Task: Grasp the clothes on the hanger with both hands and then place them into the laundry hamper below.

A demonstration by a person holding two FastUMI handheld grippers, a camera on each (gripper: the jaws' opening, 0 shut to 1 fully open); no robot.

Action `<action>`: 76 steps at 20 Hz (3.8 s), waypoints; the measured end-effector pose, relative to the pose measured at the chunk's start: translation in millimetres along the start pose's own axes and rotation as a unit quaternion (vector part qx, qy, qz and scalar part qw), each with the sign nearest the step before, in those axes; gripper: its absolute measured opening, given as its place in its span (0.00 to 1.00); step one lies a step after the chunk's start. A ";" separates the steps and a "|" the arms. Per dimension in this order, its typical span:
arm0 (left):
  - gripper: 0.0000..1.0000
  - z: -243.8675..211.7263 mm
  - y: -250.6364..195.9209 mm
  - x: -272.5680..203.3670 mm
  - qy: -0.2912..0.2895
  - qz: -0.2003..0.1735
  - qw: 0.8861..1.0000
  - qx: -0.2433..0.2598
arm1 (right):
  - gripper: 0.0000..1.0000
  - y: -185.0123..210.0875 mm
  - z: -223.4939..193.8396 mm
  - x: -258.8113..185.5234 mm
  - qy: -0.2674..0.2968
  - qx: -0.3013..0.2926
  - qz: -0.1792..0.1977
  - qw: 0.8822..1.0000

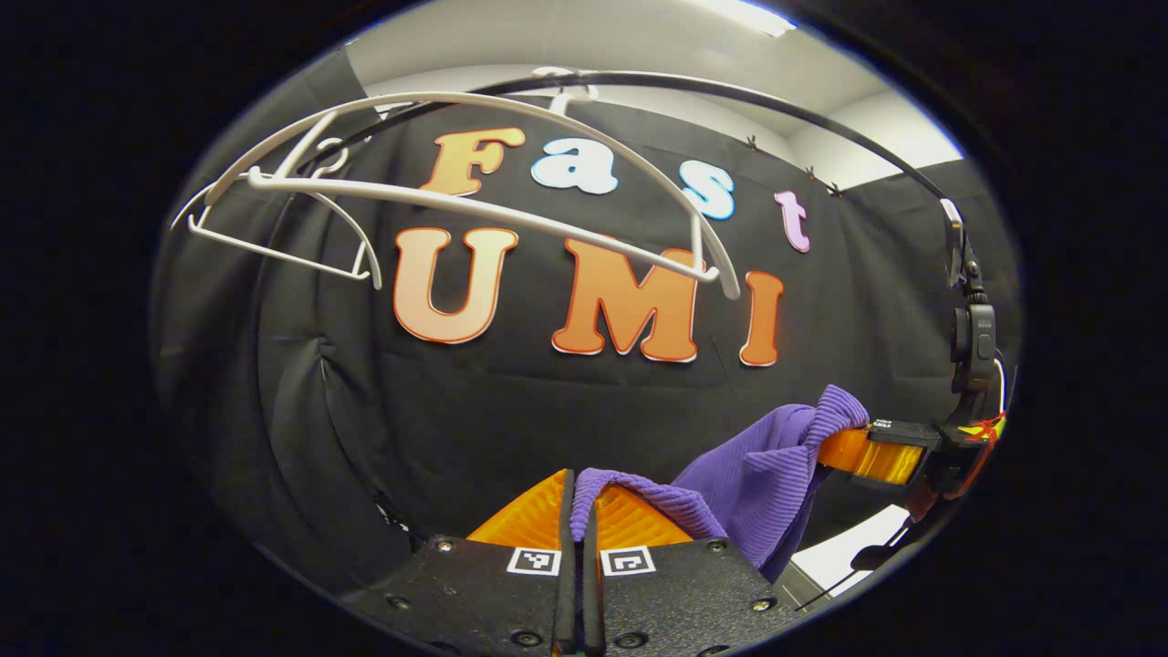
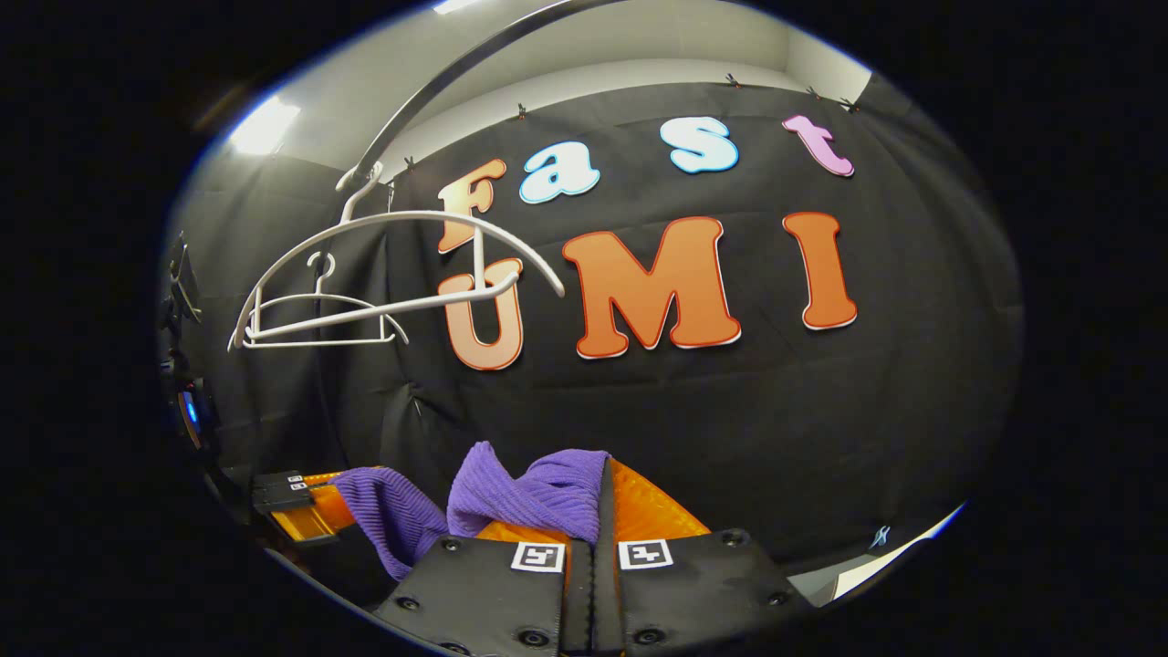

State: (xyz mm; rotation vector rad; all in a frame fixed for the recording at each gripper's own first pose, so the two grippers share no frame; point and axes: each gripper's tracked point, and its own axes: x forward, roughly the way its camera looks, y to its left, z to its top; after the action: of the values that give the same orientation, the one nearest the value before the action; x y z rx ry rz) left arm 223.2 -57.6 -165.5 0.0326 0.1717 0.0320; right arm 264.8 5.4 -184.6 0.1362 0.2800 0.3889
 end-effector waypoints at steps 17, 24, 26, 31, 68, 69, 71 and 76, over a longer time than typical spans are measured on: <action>0.04 -202.3 -48.5 -47.4 0.362 -0.025 0.918 -0.160 | 0.08 -23.0 -211.1 -36.5 0.309 0.084 -0.085 0.943; 0.04 -238.3 -38.5 -64.9 0.454 0.005 0.875 -0.166 | 0.09 -29.2 -257.1 -49.6 0.398 0.068 -0.100 0.910; 0.04 -242.0 -32.3 -70.1 0.460 0.015 0.870 -0.177 | 0.10 -32.2 -259.9 -50.2 0.404 0.071 -0.105 0.906; 0.12 -240.6 -29.6 -78.5 0.472 0.019 0.856 -0.208 | 0.18 -36.7 -269.0 -53.2 0.418 0.091 -0.116 0.897; 0.95 -19.1 7.8 -126.7 0.128 0.062 0.983 -0.115 | 0.98 14.3 -60.7 -123.1 0.094 -0.018 -0.092 0.991; 0.96 -0.6 14.6 -132.3 0.102 0.058 0.986 -0.115 | 0.98 19.8 -52.6 -134.7 0.080 -0.011 -0.099 0.992; 0.95 27.5 24.0 -145.3 0.059 0.046 0.991 -0.109 | 0.98 32.7 -35.1 -158.8 0.050 -0.002 -0.122 0.991; 0.90 61.1 35.9 -218.3 0.017 0.030 0.994 -0.107 | 0.88 64.1 6.3 -229.2 -0.005 -0.008 -0.145 0.989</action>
State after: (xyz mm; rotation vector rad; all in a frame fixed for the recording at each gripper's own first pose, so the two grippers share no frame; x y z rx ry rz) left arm 17.6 -31.1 -67.0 -0.1773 0.2005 0.1105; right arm 40.5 -26.0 -111.2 0.0794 0.2825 0.1016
